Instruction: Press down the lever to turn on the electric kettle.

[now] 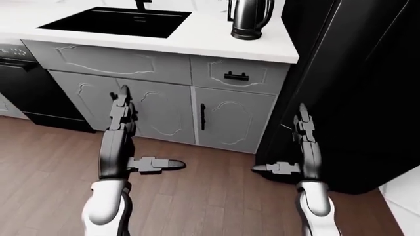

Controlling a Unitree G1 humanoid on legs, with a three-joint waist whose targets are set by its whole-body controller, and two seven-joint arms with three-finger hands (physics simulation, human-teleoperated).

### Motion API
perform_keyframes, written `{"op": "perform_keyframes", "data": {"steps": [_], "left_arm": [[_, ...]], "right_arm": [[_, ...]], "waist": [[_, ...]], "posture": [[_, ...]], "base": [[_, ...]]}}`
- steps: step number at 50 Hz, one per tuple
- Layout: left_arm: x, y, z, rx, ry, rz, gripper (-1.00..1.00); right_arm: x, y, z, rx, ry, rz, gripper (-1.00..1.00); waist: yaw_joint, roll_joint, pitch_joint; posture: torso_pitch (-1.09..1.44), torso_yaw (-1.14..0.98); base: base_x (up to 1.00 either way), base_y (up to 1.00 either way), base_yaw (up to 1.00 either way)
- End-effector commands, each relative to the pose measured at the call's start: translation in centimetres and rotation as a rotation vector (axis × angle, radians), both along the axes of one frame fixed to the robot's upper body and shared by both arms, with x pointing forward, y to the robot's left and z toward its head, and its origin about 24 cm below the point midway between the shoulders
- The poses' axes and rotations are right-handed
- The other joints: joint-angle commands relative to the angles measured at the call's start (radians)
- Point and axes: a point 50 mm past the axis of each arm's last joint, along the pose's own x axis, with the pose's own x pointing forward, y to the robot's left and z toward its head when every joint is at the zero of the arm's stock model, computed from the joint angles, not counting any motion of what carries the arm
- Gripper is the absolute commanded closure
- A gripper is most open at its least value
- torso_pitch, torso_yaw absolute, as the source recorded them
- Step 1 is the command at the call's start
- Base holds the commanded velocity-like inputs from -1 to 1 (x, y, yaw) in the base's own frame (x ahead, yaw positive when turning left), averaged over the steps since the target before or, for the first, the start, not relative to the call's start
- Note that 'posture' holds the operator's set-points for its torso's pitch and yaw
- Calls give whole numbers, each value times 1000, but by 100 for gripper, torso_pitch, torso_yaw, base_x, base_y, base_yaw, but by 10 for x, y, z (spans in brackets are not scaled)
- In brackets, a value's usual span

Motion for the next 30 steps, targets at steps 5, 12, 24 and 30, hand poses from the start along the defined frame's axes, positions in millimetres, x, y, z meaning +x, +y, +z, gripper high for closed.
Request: {"op": "perform_keyframes", "data": {"steps": [5,12,24,30], "left_arm": [[-3,-3,15,11,-87,-16,-100],[-3,-3,15,11,-90,-17,-100],[-3,-3,15,10,-91,-18,-100],[-4,-3,16,10,-92,-19,-100]], "right_arm": [[-1,4,15,-33,-87,31,-100],[-1,5,16,-36,-92,37,-100],[-2,5,19,-40,-108,37,-100],[-3,5,19,-45,-112,38,-100]], "waist": [[4,2,-19],[7,3,-21],[6,17,1],[7,45,18]], "posture": [[0,0],[0,0],[0,0],[0,0]], "base": [[0,0,0],[0,0,0],[5,0,0],[20,0,0]]}}
